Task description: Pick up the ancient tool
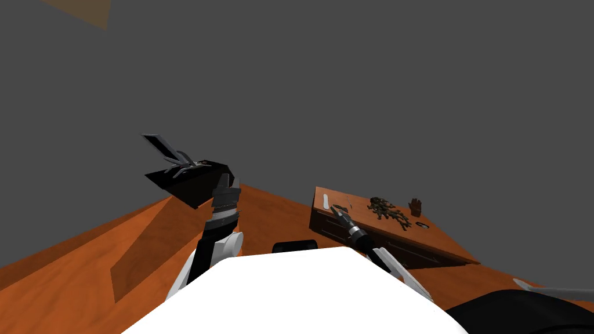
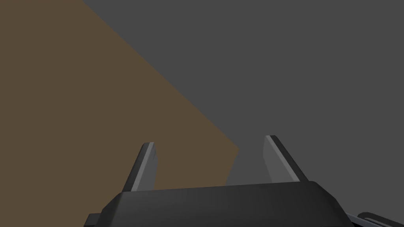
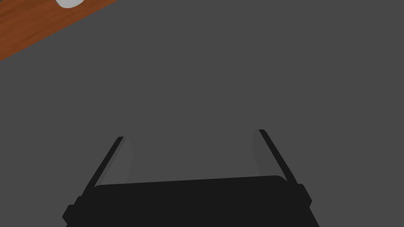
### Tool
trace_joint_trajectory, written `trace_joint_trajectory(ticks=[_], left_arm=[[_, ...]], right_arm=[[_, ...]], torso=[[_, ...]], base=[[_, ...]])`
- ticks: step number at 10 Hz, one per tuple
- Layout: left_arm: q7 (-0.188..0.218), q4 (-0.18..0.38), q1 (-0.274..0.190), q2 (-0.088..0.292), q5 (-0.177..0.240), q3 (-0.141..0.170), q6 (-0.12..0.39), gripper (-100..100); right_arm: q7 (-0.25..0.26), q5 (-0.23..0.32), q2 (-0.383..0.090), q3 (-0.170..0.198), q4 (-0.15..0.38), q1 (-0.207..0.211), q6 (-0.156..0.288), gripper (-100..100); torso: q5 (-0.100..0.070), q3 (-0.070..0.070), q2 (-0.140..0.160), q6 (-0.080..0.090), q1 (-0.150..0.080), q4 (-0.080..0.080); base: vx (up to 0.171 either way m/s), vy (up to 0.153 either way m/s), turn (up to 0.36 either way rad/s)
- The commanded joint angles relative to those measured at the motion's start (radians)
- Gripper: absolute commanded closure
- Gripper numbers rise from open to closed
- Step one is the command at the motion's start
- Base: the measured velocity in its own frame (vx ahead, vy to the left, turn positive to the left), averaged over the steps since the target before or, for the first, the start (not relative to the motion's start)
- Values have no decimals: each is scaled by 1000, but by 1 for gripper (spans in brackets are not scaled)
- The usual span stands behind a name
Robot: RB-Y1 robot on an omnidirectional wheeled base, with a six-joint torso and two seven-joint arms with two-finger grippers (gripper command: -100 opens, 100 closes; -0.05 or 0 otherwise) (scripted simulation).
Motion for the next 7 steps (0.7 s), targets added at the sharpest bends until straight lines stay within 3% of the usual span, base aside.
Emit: trace_joint_trajectory(ticks=[1, 4, 6, 7], left_arm=[[0, 0, 0, 0, 0, 0, 0, 0], [0, 0, 0, 0, 0, 0, 0, 0], [0, 0, 0, 0, 0, 0, 0, 0], [0, 0, 0, 0, 0, 0, 0, 0]], right_arm=[[19, 24, -12, 6, 50, -8, 6, -100], [68, 99, -60, 15, 141, -9, 0, -100], [68, 99, -60, 15, 176, -9, 0, -100], [93, 138, -83, 20, 215, -12, -4, -100]], torso=[[0, 0, 0, 0, 0, 0], [0, 0, -1, 1, -1, 0], [0, 0, -1, 1, -2, 0], [0, 0, 0, 1, -2, 0]], base=[[18, 37, 138], [25, 31, 162], [20, 11, 46], [19, 21, 200]])
